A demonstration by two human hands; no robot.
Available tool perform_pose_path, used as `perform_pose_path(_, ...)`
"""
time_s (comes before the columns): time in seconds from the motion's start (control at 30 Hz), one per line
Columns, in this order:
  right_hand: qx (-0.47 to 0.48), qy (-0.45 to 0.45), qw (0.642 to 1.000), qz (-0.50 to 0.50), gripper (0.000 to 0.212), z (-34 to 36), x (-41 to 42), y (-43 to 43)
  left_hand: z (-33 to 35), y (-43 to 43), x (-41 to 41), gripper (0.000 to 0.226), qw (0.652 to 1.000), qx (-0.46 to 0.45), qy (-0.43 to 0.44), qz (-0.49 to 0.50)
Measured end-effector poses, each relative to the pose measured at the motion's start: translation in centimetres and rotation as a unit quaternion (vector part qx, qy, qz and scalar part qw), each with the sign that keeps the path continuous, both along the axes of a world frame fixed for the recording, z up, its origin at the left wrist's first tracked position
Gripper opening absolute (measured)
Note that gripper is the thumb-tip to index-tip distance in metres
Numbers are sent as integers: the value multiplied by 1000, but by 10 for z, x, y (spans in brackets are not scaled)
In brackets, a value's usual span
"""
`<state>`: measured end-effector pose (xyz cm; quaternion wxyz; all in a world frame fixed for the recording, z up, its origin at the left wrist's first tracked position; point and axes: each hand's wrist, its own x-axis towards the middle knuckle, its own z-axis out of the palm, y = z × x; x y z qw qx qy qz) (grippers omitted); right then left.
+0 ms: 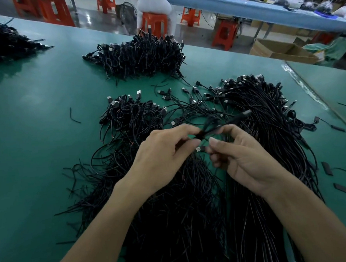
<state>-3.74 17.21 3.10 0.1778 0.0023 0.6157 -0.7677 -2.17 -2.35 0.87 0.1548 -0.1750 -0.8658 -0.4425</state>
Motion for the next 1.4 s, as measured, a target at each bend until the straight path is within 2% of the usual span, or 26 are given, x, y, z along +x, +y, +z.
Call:
perform_pose_path(0.07,61,-4,998,3,40,-8,-4,9,1,-4,-7,14,995,73,-56,24)
perform_pose_path(0.13,241,27,970,-3,31,-19,-8,19,0,-11,-21,10,985,125,-85,83)
perform_pose_path(0.2,462,80,883,-2,28,-33,-12,30,-1,-25,-38,13,972,146,-82,167)
perform_pose_path(0.27,598,128,791,12,34,-42,-12,30,-3,-39,-53,23,957,138,-73,243)
perform_pose_path(0.4,753,201,626,-3,29,-45,-10,24,-18,-61,-72,41,946,47,-91,308)
perform_pose_path(0.47,781,167,602,-1,19,-41,-11,24,-25,-63,-73,46,946,27,-105,305)
perform_pose_path(0.57,783,139,606,-6,21,-40,-15,26,-32,-56,-71,46,948,11,-83,307)
perform_pose_path(0.63,769,156,619,-10,17,-41,-17,24,-30,-48,-67,40,947,4,-37,319)
perform_pose_path(0.7,751,199,629,-22,22,-38,-17,23,-23,-37,-62,26,951,-21,32,306)
perform_pose_path(0.77,747,232,622,-28,26,-34,-18,20,-15,-25,-58,13,968,-54,54,238)
perform_pose_path(0.83,751,227,620,-19,27,-32,-18,17,-10,-14,-57,11,987,-71,6,144)
perform_pose_path(0.87,739,215,639,-10,26,-31,-19,14,-9,-10,-56,16,992,-72,-28,103)
perform_pose_path(0.9,701,195,686,1,25,-28,-19,11,-8,-6,-54,24,993,-78,-49,71)
perform_pose_path(0.97,569,151,808,30,22,-21,-16,2,-9,1,-51,45,993,-104,-51,19)
perform_pose_path(1.0,513,153,843,46,23,-17,-13,-5,-10,5,-50,53,992,-120,-50,-5)
perform_pose_path(1.07,449,208,866,68,28,-5,-3,-19,-15,10,-51,59,987,-147,-60,-34)
perform_pose_path(1.13,380,268,881,81,33,9,8,-34,-18,11,-54,52,984,-162,-63,-35)
perform_pose_path(1.2,298,310,899,83,36,20,17,-43,-19,8,-57,33,992,-118,-38,-23)
perform_pose_path(1.27,232,334,911,72,38,30,22,-45,-17,3,-57,19,1000,15,-17,18)
perform_pose_path(1.33,205,352,912,58,39,35,24,-42,-10,-4,-59,30,985,144,-6,99)
perform_pose_path(1.4,221,360,906,28,42,35,20,-33,2,-10,-61,44,958,230,43,169)
